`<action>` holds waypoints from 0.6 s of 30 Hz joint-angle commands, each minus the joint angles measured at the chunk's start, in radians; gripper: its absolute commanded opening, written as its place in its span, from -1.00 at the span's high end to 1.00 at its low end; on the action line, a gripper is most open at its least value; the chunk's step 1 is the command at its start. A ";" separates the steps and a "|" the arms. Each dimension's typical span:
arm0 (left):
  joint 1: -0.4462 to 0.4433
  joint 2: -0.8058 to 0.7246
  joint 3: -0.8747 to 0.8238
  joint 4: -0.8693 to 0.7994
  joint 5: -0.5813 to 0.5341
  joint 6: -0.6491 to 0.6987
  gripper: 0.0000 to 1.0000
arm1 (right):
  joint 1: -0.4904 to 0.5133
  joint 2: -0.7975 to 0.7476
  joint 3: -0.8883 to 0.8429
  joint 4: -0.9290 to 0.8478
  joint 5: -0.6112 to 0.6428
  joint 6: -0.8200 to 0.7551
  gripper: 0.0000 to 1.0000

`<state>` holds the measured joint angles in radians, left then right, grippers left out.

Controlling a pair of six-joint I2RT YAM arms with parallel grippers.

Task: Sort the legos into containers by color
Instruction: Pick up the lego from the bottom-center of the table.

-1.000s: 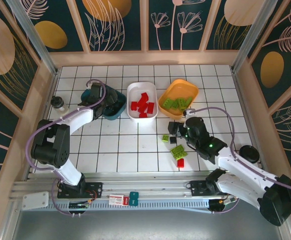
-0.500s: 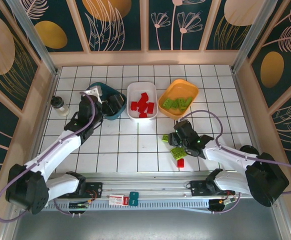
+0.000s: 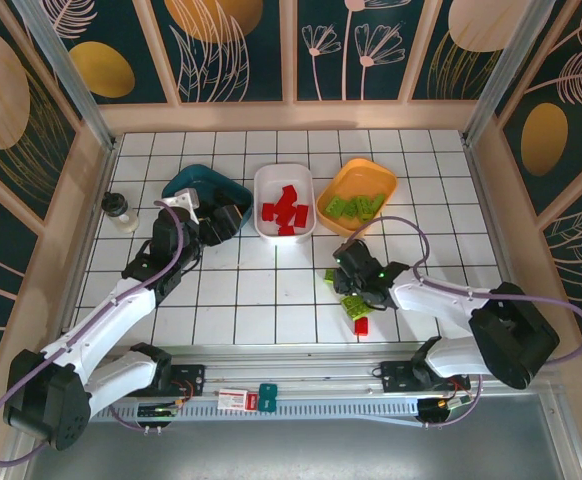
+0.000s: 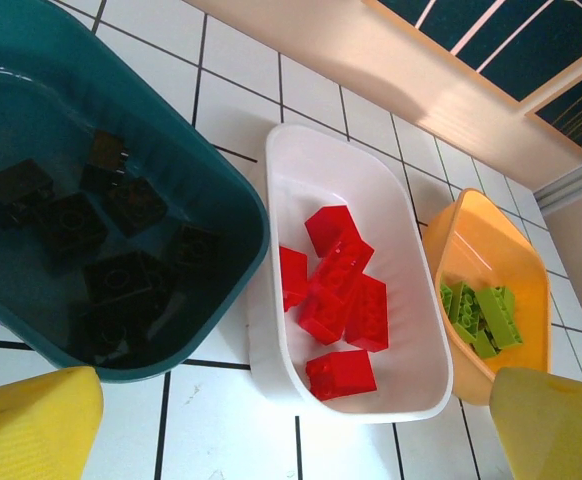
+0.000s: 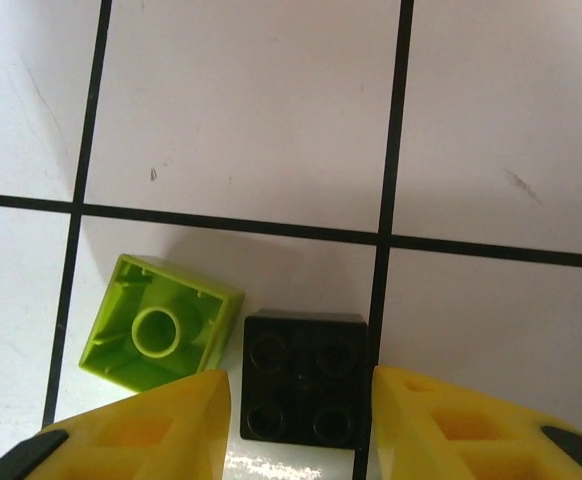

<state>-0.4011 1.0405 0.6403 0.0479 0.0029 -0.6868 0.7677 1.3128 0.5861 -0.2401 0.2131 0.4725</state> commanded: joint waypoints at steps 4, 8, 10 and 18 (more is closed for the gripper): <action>0.000 -0.007 -0.009 -0.009 0.008 -0.011 -0.98 | 0.006 0.061 0.035 -0.009 0.036 -0.024 0.16; -0.001 -0.013 -0.006 -0.014 0.005 -0.006 -0.98 | -0.007 0.091 0.028 0.013 0.030 -0.029 0.16; -0.001 -0.011 -0.005 -0.015 0.007 -0.004 -0.98 | -0.020 0.108 0.023 0.031 0.014 -0.031 0.16; -0.001 -0.053 -0.008 -0.045 -0.004 -0.003 -0.98 | -0.025 0.074 0.041 0.041 0.020 -0.064 0.50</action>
<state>-0.4015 1.0279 0.6399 0.0254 0.0013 -0.6861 0.7475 1.4204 0.6025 -0.2016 0.2157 0.4267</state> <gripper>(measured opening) 0.988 0.277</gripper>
